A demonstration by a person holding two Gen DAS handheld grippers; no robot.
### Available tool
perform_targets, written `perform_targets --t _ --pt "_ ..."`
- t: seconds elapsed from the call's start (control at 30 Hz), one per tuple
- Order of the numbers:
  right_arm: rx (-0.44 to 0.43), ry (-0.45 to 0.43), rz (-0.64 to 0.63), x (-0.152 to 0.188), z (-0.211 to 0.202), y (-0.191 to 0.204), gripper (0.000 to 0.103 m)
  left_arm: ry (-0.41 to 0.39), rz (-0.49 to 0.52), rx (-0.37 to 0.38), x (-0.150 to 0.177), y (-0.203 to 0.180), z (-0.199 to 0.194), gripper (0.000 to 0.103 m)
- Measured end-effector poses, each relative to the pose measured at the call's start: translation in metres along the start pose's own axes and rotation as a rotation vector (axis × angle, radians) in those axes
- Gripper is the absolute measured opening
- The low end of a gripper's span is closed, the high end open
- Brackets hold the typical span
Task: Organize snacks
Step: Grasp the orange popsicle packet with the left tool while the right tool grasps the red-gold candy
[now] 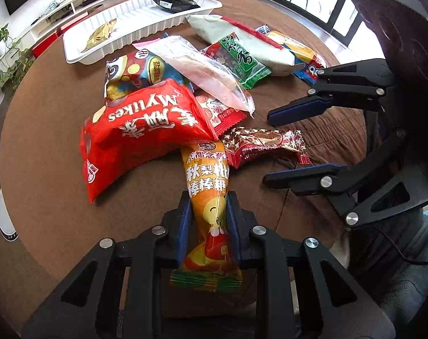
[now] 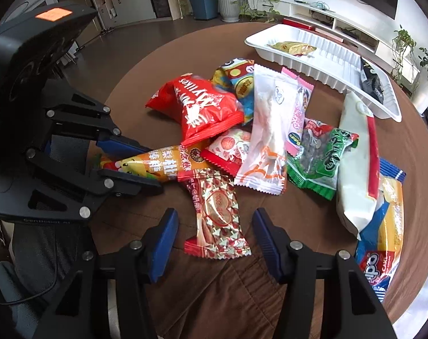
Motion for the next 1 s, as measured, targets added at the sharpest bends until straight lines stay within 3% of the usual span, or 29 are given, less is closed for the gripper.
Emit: perform_targets --t 0.27,0.47,0.6,1.0 --pt "0.010 0.022 -0.044 -0.009 0.007 0.007 0.051 0.022 -0.010 0.006 0.001 0.001 -0.001 0.020" --pt "0.029 0.033 -0.052 -0.012 0.008 0.005 0.038 0.031 0.003 0.000 -0.002 0.001 0.000 0.020" --pt "0.031 0.035 -0.044 -0.013 0.008 0.002 0.023 0.025 -0.001 0.005 -0.001 0.002 -0.001 0.016" --pt "-0.032 0.017 0.024 0.004 -0.009 -0.006 0.019 -0.019 -0.046 0.035 0.012 0.000 -0.015 0.016"
Point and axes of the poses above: each gripper's, at about its wrist camera, not at the fingertips, and z roughly the way its jaws point, y to its left, x to its underside, the point moved 5 cm from there along z, roughly the way its jaws point, and after that the axes turned 9 degrees about x, right-handed, at the moved point
